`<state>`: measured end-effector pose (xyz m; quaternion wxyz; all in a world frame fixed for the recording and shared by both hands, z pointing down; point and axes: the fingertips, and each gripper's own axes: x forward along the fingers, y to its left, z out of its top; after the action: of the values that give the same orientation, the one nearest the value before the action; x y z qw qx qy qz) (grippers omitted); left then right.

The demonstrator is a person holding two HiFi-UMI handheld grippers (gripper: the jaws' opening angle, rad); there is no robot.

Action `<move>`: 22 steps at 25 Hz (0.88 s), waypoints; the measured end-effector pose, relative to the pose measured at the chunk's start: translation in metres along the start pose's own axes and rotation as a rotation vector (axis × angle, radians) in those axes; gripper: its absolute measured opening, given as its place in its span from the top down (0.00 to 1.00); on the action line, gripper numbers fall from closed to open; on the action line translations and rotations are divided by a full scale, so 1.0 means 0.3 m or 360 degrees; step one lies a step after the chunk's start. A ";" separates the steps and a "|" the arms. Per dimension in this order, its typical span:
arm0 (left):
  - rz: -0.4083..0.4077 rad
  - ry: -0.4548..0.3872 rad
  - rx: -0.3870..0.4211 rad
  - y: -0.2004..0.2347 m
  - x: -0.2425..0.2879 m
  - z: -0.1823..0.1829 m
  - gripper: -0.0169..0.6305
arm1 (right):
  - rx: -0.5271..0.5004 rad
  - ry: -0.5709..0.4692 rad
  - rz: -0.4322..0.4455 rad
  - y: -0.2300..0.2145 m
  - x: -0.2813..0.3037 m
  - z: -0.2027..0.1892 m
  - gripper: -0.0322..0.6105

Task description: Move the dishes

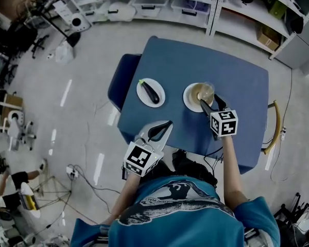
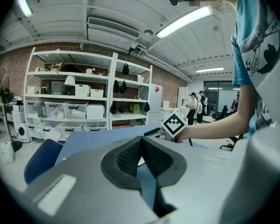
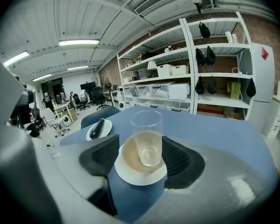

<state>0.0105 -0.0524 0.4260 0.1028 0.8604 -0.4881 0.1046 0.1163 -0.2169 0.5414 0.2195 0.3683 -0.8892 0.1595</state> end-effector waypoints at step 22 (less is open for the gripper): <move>-0.0081 0.0093 0.0039 0.086 0.021 -0.031 0.95 | -0.0076 0.0037 -0.0049 -0.015 0.191 -0.057 0.52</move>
<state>-0.0093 -0.0679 0.4386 0.1091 0.8702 -0.4617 0.1329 0.0878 -0.2458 0.5858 0.2409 0.3747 -0.8844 0.1390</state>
